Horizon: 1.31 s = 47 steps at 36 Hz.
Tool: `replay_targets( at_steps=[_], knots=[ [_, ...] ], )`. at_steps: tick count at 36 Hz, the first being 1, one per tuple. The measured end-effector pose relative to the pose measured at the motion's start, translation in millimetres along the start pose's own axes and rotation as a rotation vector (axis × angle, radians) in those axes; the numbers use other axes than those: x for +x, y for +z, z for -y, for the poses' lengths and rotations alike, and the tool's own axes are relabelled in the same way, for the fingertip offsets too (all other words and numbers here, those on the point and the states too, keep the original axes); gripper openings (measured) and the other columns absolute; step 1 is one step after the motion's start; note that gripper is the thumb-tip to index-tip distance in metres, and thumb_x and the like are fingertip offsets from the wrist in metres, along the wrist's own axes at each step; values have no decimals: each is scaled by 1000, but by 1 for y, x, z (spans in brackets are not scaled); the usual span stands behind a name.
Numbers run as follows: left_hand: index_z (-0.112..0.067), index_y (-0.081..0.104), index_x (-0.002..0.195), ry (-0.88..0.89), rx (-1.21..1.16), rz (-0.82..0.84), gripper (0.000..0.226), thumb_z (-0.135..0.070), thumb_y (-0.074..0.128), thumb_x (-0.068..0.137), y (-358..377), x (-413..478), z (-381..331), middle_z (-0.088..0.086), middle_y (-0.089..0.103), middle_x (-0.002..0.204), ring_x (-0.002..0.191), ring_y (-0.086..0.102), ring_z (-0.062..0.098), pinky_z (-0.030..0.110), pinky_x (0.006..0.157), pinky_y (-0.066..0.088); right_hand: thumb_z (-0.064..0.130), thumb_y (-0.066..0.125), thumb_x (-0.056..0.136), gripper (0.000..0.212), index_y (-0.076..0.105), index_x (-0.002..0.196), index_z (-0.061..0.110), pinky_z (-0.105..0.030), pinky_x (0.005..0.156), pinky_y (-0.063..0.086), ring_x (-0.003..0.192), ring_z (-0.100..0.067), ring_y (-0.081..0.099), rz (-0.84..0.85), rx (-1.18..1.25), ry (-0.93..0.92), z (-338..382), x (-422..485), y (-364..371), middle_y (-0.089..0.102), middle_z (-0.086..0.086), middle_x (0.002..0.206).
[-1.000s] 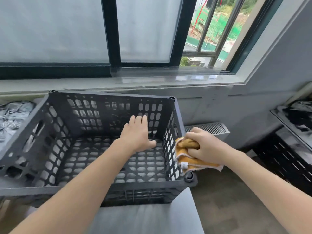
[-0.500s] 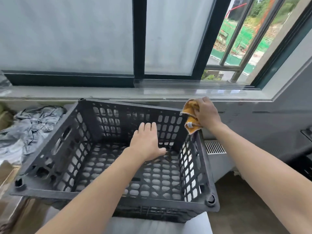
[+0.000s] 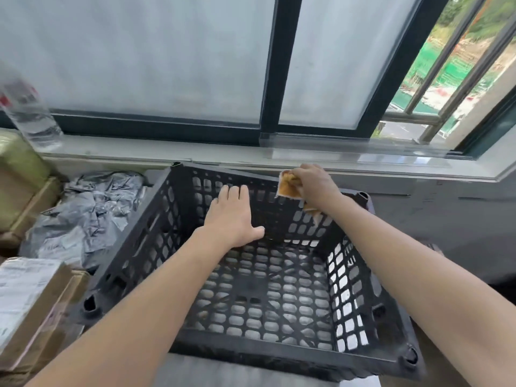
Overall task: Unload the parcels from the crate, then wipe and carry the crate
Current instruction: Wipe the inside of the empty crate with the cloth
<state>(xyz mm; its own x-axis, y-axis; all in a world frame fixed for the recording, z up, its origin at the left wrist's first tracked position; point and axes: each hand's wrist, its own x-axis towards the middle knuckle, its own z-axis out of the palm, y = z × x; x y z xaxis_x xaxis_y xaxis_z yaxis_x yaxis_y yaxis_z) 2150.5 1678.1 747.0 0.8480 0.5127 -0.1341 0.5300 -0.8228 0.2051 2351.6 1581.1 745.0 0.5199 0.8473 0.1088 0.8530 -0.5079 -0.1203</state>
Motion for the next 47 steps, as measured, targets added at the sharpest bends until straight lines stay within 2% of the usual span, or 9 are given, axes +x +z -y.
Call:
replay_targets(
  at_steps=[16,20,23,28,33,35,39,43,47],
  knots=[
    [-5,11,153,-221,-52,-65,100,-55,62,84,-35,-20,120,12,17,159,150,3,33,45,122,15,12,59,93,36,56,129,15,-36,97,41,113,-26,47,-49,25,-215,173,81,35,56,-7,122],
    [-4,6,154,-256,-83,-65,98,-57,56,89,-41,-24,142,11,13,161,151,-1,31,44,122,12,8,55,94,35,59,128,14,-32,93,39,112,-26,46,-58,216,-195,204,93,40,56,-6,121],
    [-2,9,154,-296,-164,-106,81,-51,43,98,-47,-25,155,13,15,161,150,2,30,42,122,10,4,53,93,33,63,124,12,-34,93,42,111,-27,49,-137,391,-169,217,95,45,57,-8,119],
    [1,25,147,-352,-285,-215,55,-34,31,104,-57,-27,170,20,27,153,146,13,33,45,118,18,1,59,89,28,67,116,5,-39,86,44,97,-32,53,-175,319,-530,236,71,52,64,-14,110],
    [-3,30,146,-386,-347,-236,51,-33,28,105,-65,-32,173,16,31,151,143,19,29,45,114,24,-2,57,87,17,69,96,5,-38,78,42,83,-24,40,-53,322,-664,260,39,59,62,-13,102],
    [-4,33,144,-392,-339,-245,50,-35,28,105,-65,-34,171,16,33,149,142,22,29,45,113,25,-4,57,86,27,71,105,9,-41,85,44,88,-25,44,18,352,-685,262,25,60,63,-11,112],
    [-2,25,150,-370,-336,-236,59,-39,28,104,-60,-39,166,18,28,155,145,19,31,45,119,19,-8,57,83,43,70,119,12,-41,108,39,122,-32,48,192,432,-764,268,-10,54,62,-9,126],
    [-1,33,143,-357,-309,-237,56,-41,29,104,-58,-47,153,19,34,149,139,25,31,44,114,21,-3,56,84,41,69,119,14,-38,103,43,119,-22,55,450,614,-820,274,-52,41,60,-7,126],
    [-2,29,146,-335,-299,-236,59,-43,29,104,-57,-57,139,18,30,153,143,19,30,44,116,18,1,55,86,39,69,118,18,-43,104,43,116,-20,56,543,721,-799,268,-75,34,56,-6,126]
  ],
)
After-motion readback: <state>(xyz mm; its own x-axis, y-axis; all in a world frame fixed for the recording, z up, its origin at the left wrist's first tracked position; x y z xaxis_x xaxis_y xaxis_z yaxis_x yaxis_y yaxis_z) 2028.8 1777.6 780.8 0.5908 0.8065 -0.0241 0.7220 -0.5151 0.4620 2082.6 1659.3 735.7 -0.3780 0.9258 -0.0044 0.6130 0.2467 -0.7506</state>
